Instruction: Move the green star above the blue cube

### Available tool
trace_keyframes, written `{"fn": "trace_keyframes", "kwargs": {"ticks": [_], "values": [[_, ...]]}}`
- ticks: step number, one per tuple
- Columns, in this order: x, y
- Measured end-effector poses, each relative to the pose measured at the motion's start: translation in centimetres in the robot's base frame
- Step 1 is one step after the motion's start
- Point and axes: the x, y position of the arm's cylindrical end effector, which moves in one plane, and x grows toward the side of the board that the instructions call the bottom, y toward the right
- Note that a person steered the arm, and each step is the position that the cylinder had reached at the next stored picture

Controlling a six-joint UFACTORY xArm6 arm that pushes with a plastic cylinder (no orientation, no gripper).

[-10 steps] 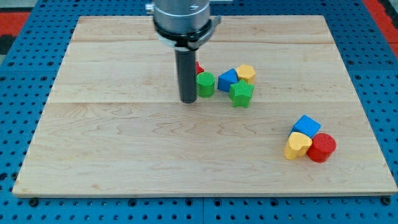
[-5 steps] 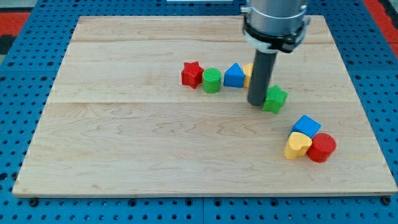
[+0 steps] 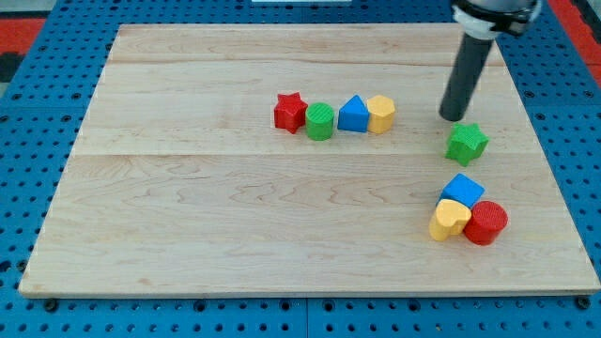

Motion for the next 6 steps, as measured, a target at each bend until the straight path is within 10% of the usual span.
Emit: {"fn": "trace_keyframes", "kwargs": {"ticks": [6], "values": [[6.0, 0.3]]}}
